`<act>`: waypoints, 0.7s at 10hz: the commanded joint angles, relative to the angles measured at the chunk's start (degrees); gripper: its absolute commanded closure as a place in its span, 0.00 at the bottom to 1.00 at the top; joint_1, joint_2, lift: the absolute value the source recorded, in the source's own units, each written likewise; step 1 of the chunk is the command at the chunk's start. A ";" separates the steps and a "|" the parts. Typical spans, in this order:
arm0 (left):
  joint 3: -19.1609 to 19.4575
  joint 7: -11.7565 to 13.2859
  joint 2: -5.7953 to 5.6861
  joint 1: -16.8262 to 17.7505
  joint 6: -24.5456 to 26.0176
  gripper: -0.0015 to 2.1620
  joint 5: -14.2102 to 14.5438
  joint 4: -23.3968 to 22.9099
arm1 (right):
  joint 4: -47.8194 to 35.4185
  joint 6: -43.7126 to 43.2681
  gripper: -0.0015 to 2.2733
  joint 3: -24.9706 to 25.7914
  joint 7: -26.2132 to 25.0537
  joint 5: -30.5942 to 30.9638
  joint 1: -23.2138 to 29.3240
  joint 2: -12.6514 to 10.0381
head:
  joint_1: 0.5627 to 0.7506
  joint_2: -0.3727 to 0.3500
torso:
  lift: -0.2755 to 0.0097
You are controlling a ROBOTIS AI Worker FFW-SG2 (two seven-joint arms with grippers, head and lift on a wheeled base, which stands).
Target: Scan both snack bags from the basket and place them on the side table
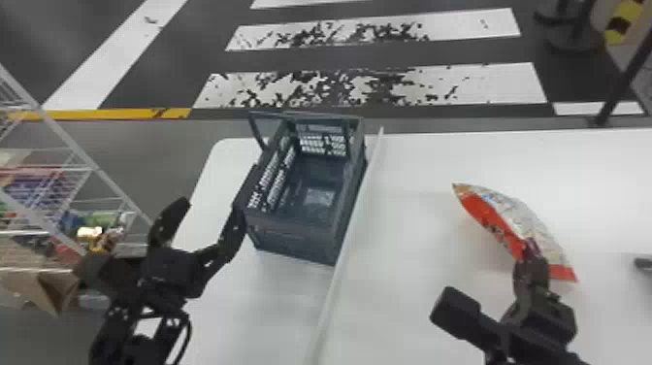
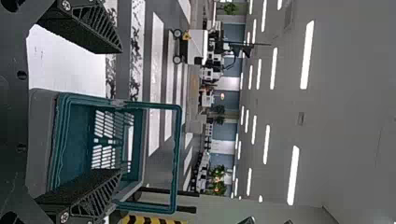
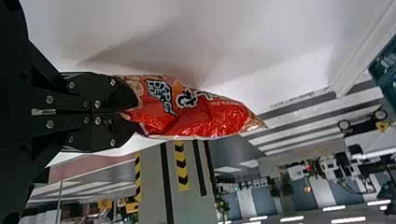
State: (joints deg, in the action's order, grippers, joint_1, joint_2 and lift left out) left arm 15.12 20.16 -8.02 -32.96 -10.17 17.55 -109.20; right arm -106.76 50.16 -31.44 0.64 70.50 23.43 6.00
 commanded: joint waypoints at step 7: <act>0.00 -0.12 -0.33 0.35 0.46 0.04 -0.06 0.22 | -19.10 3.24 0.03 9.73 23.89 -30.77 2.32 1.03 | 0.70 0.91 | 0.70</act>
State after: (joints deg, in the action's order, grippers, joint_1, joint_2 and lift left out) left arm 15.12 20.03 -8.32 -32.61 -9.79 17.49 -109.04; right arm -124.24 52.84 -23.37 24.58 43.41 25.77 7.08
